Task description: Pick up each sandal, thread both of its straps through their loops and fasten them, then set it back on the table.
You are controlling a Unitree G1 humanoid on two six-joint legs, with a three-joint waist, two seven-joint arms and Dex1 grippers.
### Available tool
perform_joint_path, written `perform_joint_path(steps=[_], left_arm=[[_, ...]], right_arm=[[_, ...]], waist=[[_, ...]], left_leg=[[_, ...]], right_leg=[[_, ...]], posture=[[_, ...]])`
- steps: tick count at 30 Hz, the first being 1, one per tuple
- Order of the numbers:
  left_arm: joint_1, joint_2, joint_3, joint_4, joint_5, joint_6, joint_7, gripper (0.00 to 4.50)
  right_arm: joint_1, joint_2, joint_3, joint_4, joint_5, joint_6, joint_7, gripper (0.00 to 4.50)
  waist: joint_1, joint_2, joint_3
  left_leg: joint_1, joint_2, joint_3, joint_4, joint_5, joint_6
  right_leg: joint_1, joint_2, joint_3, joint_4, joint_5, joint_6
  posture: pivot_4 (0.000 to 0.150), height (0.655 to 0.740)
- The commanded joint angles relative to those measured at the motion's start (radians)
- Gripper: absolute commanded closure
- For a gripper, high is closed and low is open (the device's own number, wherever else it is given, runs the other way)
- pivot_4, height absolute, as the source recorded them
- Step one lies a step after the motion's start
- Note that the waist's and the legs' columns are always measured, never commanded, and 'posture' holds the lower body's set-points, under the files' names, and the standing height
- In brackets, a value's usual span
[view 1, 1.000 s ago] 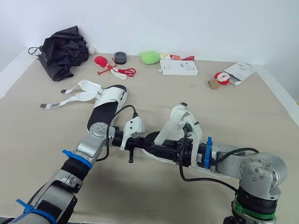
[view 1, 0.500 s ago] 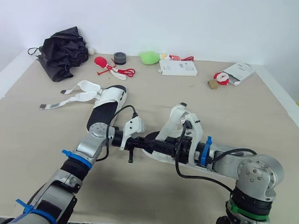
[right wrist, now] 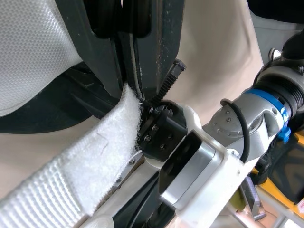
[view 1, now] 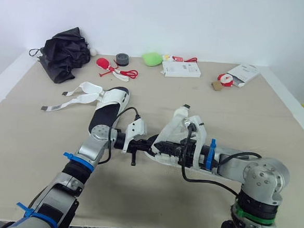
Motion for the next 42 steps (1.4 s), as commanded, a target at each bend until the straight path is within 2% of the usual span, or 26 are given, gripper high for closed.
perform_joint_path(steps=[1, 6, 11, 15, 22, 27, 34, 42], left_arm=[[0.048, 0.018, -0.059, 0.09, 0.064, 0.049, 0.003, 4.5], [0.041, 0.013, -0.06, 0.102, 0.065, 0.046, 0.001, 4.5], [0.049, 0.013, -0.059, 0.096, 0.064, 0.047, 0.001, 4.5], [0.058, 0.016, -0.057, 0.085, 0.062, 0.052, 0.005, 4.5], [0.073, 0.025, -0.052, 0.067, 0.06, 0.059, 0.013, 4.5], [0.081, 0.024, -0.055, 0.056, 0.059, 0.063, 0.016, 4.5], [0.08, 0.02, -0.062, 0.061, 0.063, 0.059, 0.016, 4.5], [0.079, 0.024, -0.062, 0.058, 0.063, 0.06, 0.012, 4.5]], right_arm=[[-0.086, -0.17, -0.04, 0.096, 0.161, -0.002, 0.121, 4.42], [-0.243, -0.379, -0.006, 0.341, 0.221, -0.002, 0.222, 4.42], [-0.321, -0.469, 0.097, 0.471, 0.206, -0.002, 0.305, 4.42], [-0.342, -0.488, 0.164, 0.524, 0.181, -0.002, 0.351, 4.42], [-0.307, -0.507, 0.214, 0.505, 0.21, -0.002, 0.384, 4.42], [-0.295, -0.497, 0.214, 0.522, 0.153, -0.008, 0.372, 4.42], [-0.364, -0.475, 0.182, 0.607, 0.121, -0.005, 0.382, 4.42], [-0.291, -0.481, 0.204, 0.576, 0.14, -0.002, 0.384, 4.42]], waist=[[0.0, 0.0, 0.0], [0.001, 0.0, 0.0], [0.002, 0.0, 0.0], [0.002, 0.0, 0.0], [0.002, 0.0, 0.0], [0.002, 0.0, 0.0], [0.002, 0.0, 0.0], [0.002, 0.001, 0.0]], left_leg=[[0.0, 0.0, 0.0, 0.0, 0.0, 0.0], [0.0, -0.001, 0.0, 0.0, 0.0, 0.0], [0.0, -0.001, -0.001, 0.0, 0.0, 0.0], [0.0, -0.001, 0.0, 0.0, 0.0, 0.0], [-0.001, -0.001, 0.0, 0.0, 0.0, 0.0], [-0.001, -0.001, 0.0, 0.0, 0.0, 0.0], [-0.001, -0.001, 0.0, 0.0, 0.0, 0.0], [-0.001, -0.001, 0.0, 0.0, 0.0, 0.001]], right_leg=[[0.0, 0.0, 0.0, 0.0, 0.0, 0.0], [0.0, 0.0, 0.0, 0.0, 0.0, 0.0], [0.001, 0.0, -0.001, 0.0, -0.001, -0.001], [0.0, 0.0, 0.0, 0.0, 0.0, 0.0], [0.0, 0.0, 0.0, -0.001, 0.0, 0.0], [0.0, 0.0, 0.0, -0.001, 0.0, 0.0], [0.0, 0.0, 0.0, 0.0, 0.0, 0.0], [0.0, 0.0, 0.0, 0.0, 0.0, 0.0]], posture=[[0.15, 0.74], [0.15, 0.74], [0.15, 0.74], [0.15, 0.74], [0.15, 0.74], [0.15, 0.74], [0.15, 0.74], [0.15, 0.74]])
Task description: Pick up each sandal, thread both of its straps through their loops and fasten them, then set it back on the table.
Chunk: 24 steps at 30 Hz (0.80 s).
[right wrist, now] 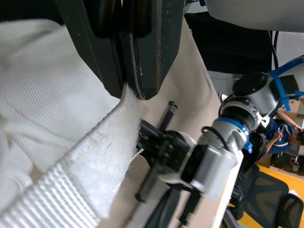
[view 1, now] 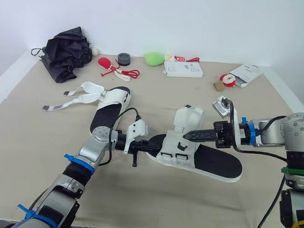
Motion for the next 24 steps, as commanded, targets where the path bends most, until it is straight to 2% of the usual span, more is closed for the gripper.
perform_joint_path(steps=[1, 16, 24], left_arm=[[0.06, 0.028, -0.063, 0.082, 0.064, 0.06, -0.001, 4.5], [0.072, 0.02, -0.063, 0.076, 0.059, 0.063, 0.008, 4.5], [0.069, 0.02, -0.064, 0.079, 0.059, 0.063, 0.006, 4.5]], right_arm=[[0.027, -0.021, -0.003, -0.046, 0.055, 0.002, 0.019, 4.42], [0.048, -0.04, 0.024, -0.042, 0.109, 0.002, -0.023, 4.42], [-0.074, -0.044, 0.024, 0.093, 0.131, 0.002, -0.014, 4.42]], waist=[[0.0, 0.0, 0.0], [0.0, 0.0, 0.0], [0.0, 0.001, 0.0]], left_leg=[[0.0, 0.0, 0.0, 0.0, 0.0, 0.0], [0.0, 0.0, 0.0, 0.0, 0.0, 0.0], [0.0, 0.0, 0.0, 0.0, 0.0, 0.0]], right_leg=[[0.0, 0.0, 0.0, 0.0, 0.0, 0.0], [0.0, 0.0, 0.0, 0.0, 0.0, 0.0], [0.0, 0.0, 0.0, 0.0, 0.0, 0.0]], posture=[[0.15, 0.74], [0.15, 0.74], [0.15, 0.74]])
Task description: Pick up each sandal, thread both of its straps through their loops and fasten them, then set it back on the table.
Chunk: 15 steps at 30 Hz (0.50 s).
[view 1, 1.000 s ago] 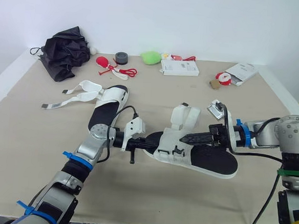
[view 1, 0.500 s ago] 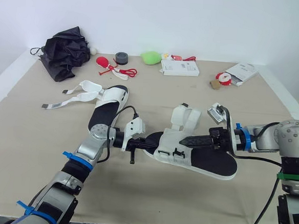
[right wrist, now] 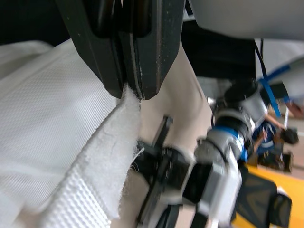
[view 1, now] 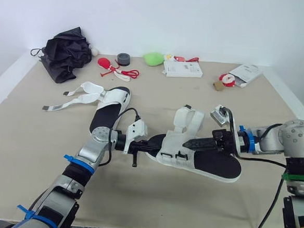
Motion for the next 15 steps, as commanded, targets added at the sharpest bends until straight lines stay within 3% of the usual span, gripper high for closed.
perform_joint_path(steps=[1, 10, 15], left_arm=[[0.063, 0.02, -0.065, 0.083, 0.061, 0.063, -0.001, 4.5], [0.063, 0.017, -0.063, 0.085, 0.061, 0.062, 0.004, 4.5], [0.065, 0.021, -0.063, 0.085, 0.062, 0.061, 0.003, 4.5]], right_arm=[[-0.064, -0.023, -0.004, 0.04, 0.051, -0.001, 0.017, 4.42], [-0.021, -0.046, 0.027, 0.02, 0.136, -0.001, -0.005, 4.42], [0.002, -0.032, 0.013, 0.027, 0.113, -0.001, -0.034, 4.42]], waist=[[0.0, 0.0, 0.0], [0.0, 0.0, 0.0], [0.0, 0.0, 0.0]], left_leg=[[0.0, 0.0, 0.0, 0.0, 0.0, 0.0], [0.0, 0.0, 0.0, 0.0, 0.0, 0.0], [0.0, 0.0, 0.0, 0.0, 0.0, 0.0]], right_leg=[[0.0, 0.0, 0.0, 0.0, 0.0, 0.0], [0.0, 0.0, 0.0, 0.0, 0.0, 0.0], [0.0, 0.0, 0.0, 0.0, 0.0, 0.0]], posture=[[0.15, 0.74], [0.15, 0.74], [0.15, 0.74]])
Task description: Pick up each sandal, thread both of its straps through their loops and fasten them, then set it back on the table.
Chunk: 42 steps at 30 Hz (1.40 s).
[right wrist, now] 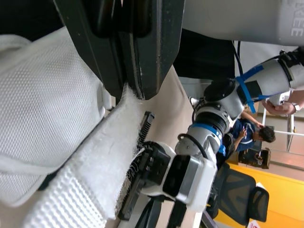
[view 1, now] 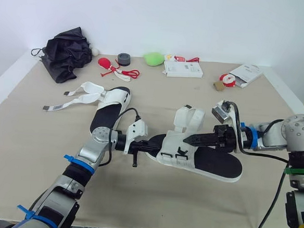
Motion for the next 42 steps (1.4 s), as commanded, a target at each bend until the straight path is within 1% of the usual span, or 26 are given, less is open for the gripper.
perform_joint_path(steps=[1, 7, 11, 13, 25, 30, 42], left_arm=[[0.064, 0.023, -0.063, 0.086, 0.062, 0.061, 0.001, 4.5], [0.062, 0.023, -0.061, 0.09, 0.062, 0.061, 0.0, 4.5], [0.061, 0.023, -0.06, 0.093, 0.061, 0.06, 0.001, 4.5], [0.062, 0.022, -0.061, 0.091, 0.061, 0.061, 0.001, 4.5], [0.052, 0.016, -0.062, 0.097, 0.062, 0.061, 0.001, 4.5], [0.055, 0.016, -0.065, 0.097, 0.064, 0.059, 0.0, 4.5], [0.056, 0.017, -0.065, 0.096, 0.063, 0.062, 0.0, 4.5]], right_arm=[[-0.005, -0.004, -0.027, -0.007, 0.005, -0.001, -0.012, 4.42], [-0.025, -0.005, -0.015, 0.013, 0.009, -0.001, -0.019, 4.42], [0.009, -0.027, 0.084, -0.009, 0.011, -0.001, -0.035, 4.42], [0.032, -0.028, 0.097, -0.031, -0.008, -0.001, -0.049, 4.42], [-0.012, 0.003, 0.044, 0.014, -0.044, -0.001, -0.061, 4.42], [-0.063, 0.02, 0.013, 0.064, -0.075, -0.001, -0.046, 4.42], [-0.001, -0.006, 0.042, -0.002, -0.032, -0.001, -0.024, 4.42]], waist=[[0.0, 0.0, 0.0], [0.0, 0.0, 0.0], [0.0, 0.0, 0.0], [0.0, 0.0, 0.0], [0.0, 0.0, -0.001], [0.0, 0.0, -0.001], [0.0, 0.0, -0.001]], left_leg=[[0.0, 0.0, 0.0, 0.0, 0.0, 0.0], [0.0, 0.0, 0.0, 0.0, 0.0, 0.0], [0.0, 0.0, 0.0, 0.0, 0.0, 0.0], [0.0, 0.0, 0.0, 0.0, 0.0, 0.0], [0.0, 0.0, 0.0, 0.0, 0.0, 0.0], [0.0, 0.0, 0.0, 0.001, 0.0, 0.0], [0.0, 0.0, 0.0, 0.001, 0.0, 0.0]], right_leg=[[0.0, 0.0, 0.0, 0.0, 0.0, 0.0], [0.0, 0.0, 0.0, 0.0, 0.0, 0.0], [0.0, 0.0, 0.0, 0.0, 0.0, 0.0], [0.0, 0.0, 0.0, 0.0, 0.0, 0.0], [0.0, 0.0, 0.0, 0.0, 0.0, 0.0], [0.0, 0.001, 0.0, 0.0, 0.0, 0.001], [0.0, 0.001, 0.001, 0.0, 0.0, 0.001]], posture=[[0.15, 0.74], [0.15, 0.74], [0.15, 0.74], [0.15, 0.74], [0.15, 0.74], [0.15, 0.74], [0.15, 0.74]])
